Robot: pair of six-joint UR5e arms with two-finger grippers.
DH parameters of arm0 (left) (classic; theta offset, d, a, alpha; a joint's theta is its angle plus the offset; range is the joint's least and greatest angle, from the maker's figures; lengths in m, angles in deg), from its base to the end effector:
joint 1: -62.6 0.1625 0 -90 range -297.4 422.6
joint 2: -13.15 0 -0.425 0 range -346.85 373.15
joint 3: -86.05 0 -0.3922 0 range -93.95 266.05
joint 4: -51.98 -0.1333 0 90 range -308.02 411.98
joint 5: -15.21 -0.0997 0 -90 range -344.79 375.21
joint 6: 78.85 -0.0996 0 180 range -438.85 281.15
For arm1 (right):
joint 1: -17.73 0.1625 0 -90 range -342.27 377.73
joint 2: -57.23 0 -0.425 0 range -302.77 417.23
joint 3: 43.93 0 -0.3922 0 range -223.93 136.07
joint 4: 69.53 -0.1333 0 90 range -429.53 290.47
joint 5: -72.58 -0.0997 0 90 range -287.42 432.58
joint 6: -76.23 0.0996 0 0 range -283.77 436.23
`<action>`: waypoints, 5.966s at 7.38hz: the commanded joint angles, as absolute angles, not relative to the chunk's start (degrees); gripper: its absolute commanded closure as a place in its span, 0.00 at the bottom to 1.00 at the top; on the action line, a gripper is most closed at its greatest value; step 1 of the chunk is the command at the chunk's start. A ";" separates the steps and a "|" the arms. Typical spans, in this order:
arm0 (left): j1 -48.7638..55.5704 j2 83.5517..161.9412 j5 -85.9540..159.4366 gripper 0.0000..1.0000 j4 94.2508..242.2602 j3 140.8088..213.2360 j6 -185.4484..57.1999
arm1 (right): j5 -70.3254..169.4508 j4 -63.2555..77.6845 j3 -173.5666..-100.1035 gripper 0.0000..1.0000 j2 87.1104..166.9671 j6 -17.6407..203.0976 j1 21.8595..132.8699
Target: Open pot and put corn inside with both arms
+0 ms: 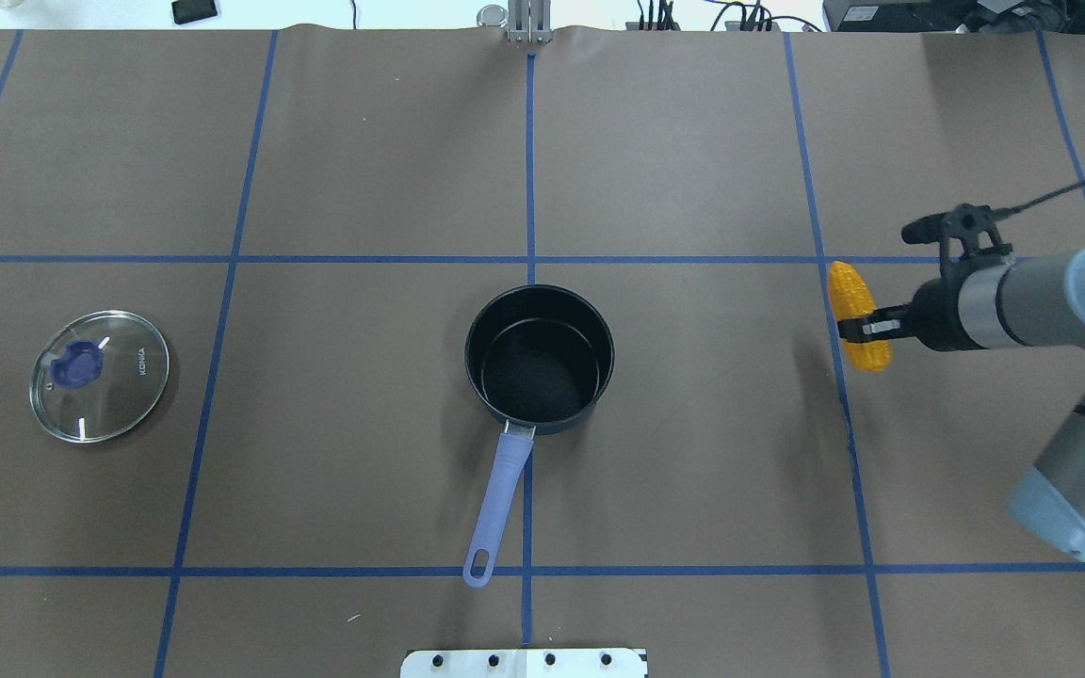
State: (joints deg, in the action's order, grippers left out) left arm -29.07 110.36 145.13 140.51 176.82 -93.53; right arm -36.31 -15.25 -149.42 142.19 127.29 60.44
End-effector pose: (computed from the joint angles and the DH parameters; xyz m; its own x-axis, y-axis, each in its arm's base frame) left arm -0.0854 -0.5472 0.5943 0.7510 0.3004 -0.5880 -0.1668 0.9479 0.2713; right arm -0.3270 -0.4394 0.4178 0.5966 -0.2586 0.7598 -0.0887 0.9196 0.3827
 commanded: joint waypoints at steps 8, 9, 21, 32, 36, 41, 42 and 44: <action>-29.42 103.33 155.75 0.02 140.22 175.44 -91.25 | -23.05 31.37 -146.44 1.00 100.75 142.84 42.26; -29.42 103.33 155.75 0.02 140.22 175.52 -91.16 | -22.95 31.28 -144.93 1.00 100.82 142.85 42.17; -29.33 103.42 155.83 0.02 140.31 175.61 -91.34 | -21.72 23.37 -134.90 1.00 101.35 142.76 41.91; -29.42 104.37 154.35 0.02 135.77 176.22 -91.07 | -43.38 32.69 -145.97 0.00 113.88 112.21 70.74; -29.42 102.19 146.96 0.02 135.73 181.50 -91.77 | -52.31 31.98 -146.32 0.00 132.33 82.00 89.51; -29.33 102.19 147.66 0.02 136.26 181.58 -91.86 | -52.22 31.37 -145.62 0.00 151.16 65.15 106.32; -29.33 102.19 147.57 0.02 137.92 181.33 -91.51 | -52.05 31.37 -145.27 0.00 151.71 65.94 106.50; -29.33 102.36 147.66 0.02 138.81 181.15 -91.42 | -52.04 31.37 -144.83 0.00 151.80 65.95 106.85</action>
State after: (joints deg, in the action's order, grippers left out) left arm -29.33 102.19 147.60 138.30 181.08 -91.45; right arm -52.07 31.37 -145.07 151.51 65.92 106.64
